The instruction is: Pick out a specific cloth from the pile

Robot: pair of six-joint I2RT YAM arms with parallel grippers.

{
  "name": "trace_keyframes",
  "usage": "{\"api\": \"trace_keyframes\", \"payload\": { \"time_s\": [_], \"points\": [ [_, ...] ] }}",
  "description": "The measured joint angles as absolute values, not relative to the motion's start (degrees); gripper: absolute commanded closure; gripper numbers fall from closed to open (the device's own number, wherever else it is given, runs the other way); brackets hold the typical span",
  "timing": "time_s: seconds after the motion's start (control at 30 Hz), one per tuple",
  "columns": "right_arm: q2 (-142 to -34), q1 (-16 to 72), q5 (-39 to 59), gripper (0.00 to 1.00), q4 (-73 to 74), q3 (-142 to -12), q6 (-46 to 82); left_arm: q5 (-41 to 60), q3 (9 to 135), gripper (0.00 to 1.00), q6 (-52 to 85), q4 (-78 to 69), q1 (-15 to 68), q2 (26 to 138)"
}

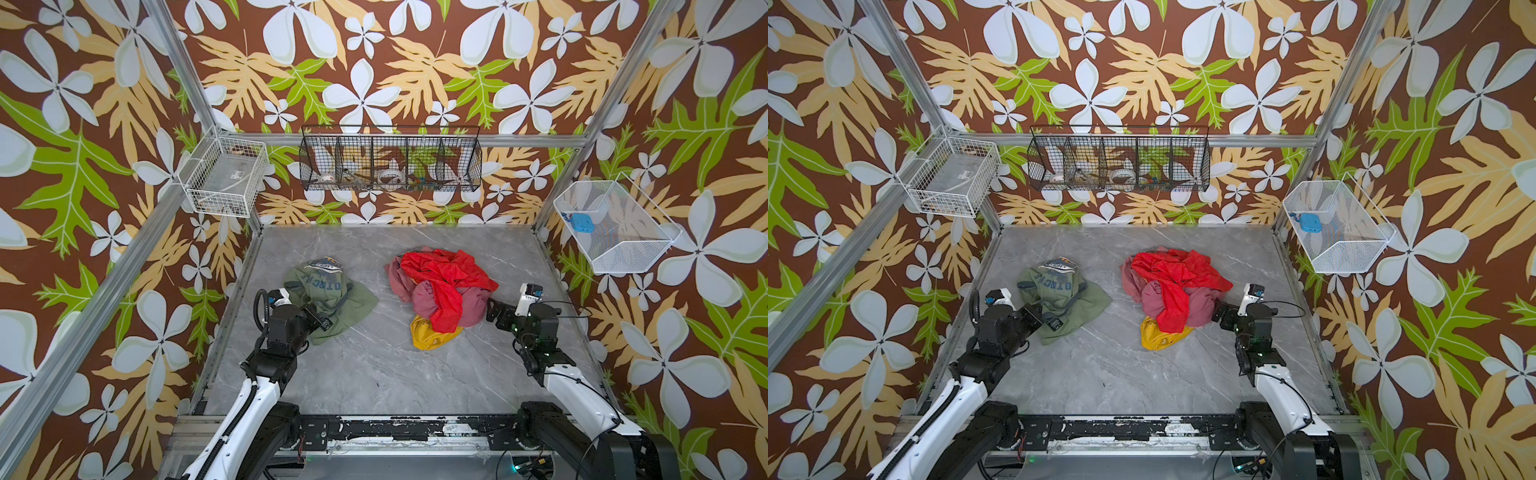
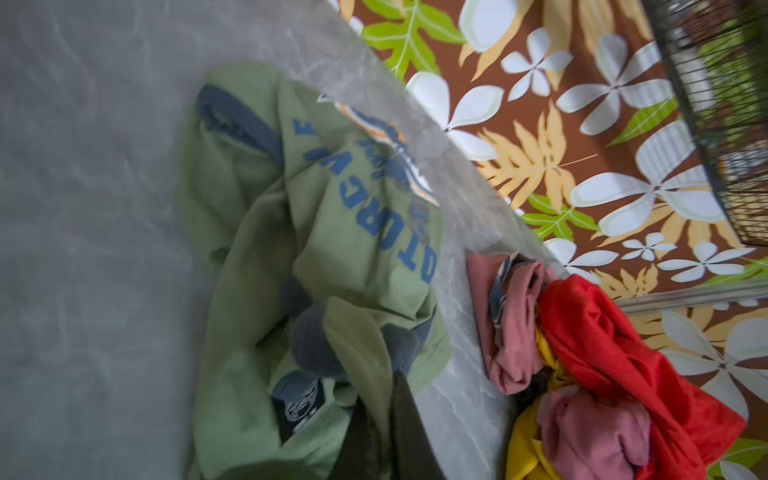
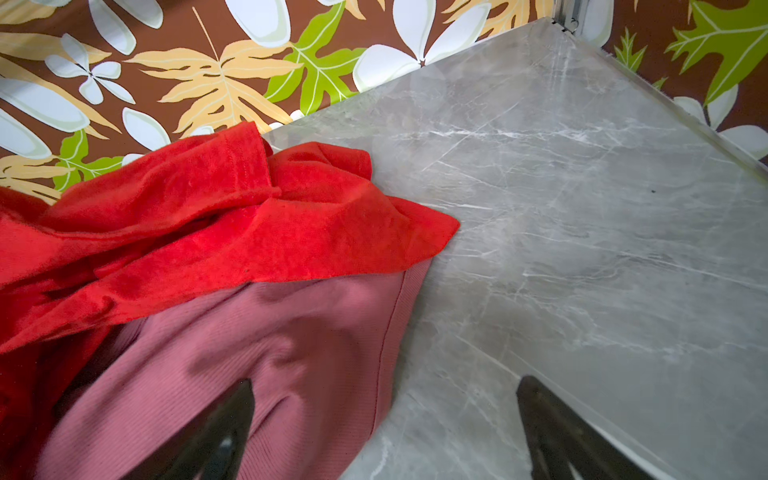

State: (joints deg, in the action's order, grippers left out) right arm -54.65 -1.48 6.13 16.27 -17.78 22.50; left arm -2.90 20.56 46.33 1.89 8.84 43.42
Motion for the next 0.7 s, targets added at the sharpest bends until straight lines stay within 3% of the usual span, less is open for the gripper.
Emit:
{"api": "trace_keyframes", "payload": {
  "time_s": [0.2, 0.37, 0.7],
  "points": [
    [-54.5, -1.5, 6.1, 0.02, 16.3, -17.6, 22.5, -2.8, 15.2, 0.98, 48.8, 1.3, 8.8, 45.1],
    [-54.5, -1.5, 6.1, 0.02, 16.3, -17.6, 22.6, -3.0, 11.9, 0.68, 51.1, 0.6, 8.8, 47.3],
    [-55.1, -1.5, 6.1, 0.02, 16.5, -17.6, 22.7, -7.8, 15.1, 0.29, 54.7, 4.3, 14.8, 50.5]
  ]
}}
